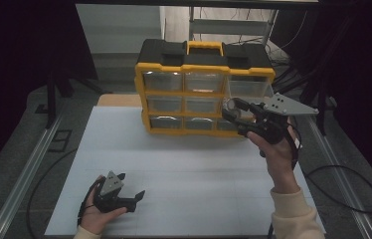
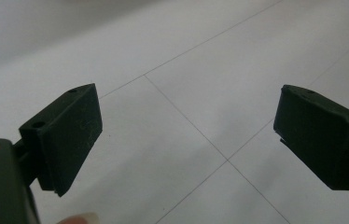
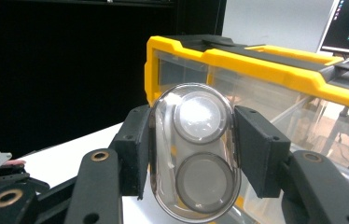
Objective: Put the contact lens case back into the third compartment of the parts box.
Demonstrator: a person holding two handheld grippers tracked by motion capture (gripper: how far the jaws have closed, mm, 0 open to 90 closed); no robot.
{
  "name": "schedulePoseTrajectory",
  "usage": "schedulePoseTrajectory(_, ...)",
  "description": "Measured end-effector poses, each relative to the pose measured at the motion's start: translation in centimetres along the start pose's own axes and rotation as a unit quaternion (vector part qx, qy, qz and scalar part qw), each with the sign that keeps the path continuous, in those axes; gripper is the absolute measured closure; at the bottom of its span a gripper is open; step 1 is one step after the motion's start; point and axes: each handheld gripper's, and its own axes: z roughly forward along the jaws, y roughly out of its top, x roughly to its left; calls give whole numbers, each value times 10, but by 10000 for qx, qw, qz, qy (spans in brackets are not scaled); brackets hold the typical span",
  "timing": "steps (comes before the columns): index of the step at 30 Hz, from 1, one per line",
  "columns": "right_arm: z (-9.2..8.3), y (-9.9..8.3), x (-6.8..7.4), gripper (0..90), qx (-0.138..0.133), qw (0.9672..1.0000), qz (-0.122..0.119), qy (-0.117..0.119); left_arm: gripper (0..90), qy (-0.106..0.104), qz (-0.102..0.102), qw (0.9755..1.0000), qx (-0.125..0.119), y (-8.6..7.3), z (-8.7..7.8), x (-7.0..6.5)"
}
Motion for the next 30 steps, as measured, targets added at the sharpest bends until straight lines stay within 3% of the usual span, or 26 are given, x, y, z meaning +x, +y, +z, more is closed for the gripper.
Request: schedulePoseTrajectory(30, 0, 23, -15, 489, 4, 9993, -75, -366, 84, -37, 23, 10000, 18, 0, 1, -1)
